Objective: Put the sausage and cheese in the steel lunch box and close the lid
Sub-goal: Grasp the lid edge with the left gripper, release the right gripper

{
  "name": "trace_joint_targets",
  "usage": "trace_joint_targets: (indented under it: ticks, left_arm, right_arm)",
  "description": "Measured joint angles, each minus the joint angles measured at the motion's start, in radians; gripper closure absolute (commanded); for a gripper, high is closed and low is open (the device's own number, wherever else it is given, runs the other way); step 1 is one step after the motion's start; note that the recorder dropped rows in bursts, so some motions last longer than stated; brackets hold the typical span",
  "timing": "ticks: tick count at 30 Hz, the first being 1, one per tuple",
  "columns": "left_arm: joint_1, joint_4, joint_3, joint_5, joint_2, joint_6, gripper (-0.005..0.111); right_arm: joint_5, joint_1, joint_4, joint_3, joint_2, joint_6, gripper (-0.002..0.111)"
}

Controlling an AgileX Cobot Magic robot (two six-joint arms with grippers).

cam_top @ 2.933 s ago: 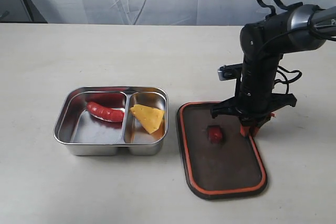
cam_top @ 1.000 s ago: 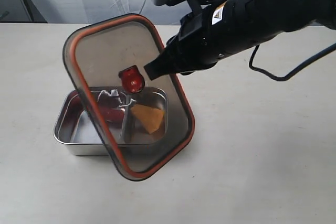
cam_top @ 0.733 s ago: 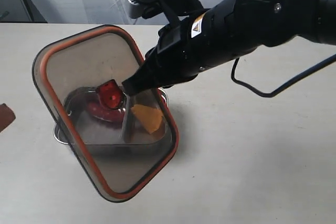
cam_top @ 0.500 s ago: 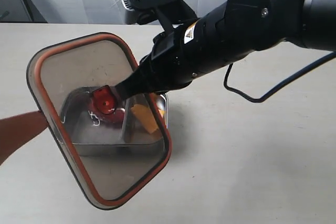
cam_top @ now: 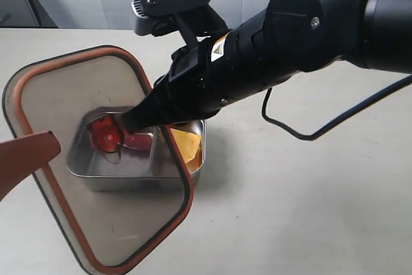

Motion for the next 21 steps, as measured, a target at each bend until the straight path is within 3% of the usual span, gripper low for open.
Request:
trace_joint_targets:
  ticks: [4,9,15,18,21]
  left_arm:
    - [0.000,0.018,0.000,-0.002,0.000,0.000,0.070]
    - [0.000,0.028,0.000,-0.005,0.000,0.000,0.106]
    - [0.000,0.054,0.000,-0.045,0.000,0.002,0.106]
    - [0.000,0.054,-0.002,-0.068,0.000,0.015,0.106]
    - [0.000,0.062,-0.021,-0.091,0.000,0.071,0.107]
  right_arm:
    - [-0.006,0.019,0.007,0.000,0.000,0.000,0.109]
    - [-0.010,0.023,0.009,0.000,0.000,0.000,0.109]
    - [-0.021,0.023,0.014,0.000,0.000,0.000,0.108]
    - [-0.037,0.023,0.010,0.000,0.000,0.000,0.092]
    - [-0.057,0.023,-0.008,0.000,0.000,0.000,0.060]
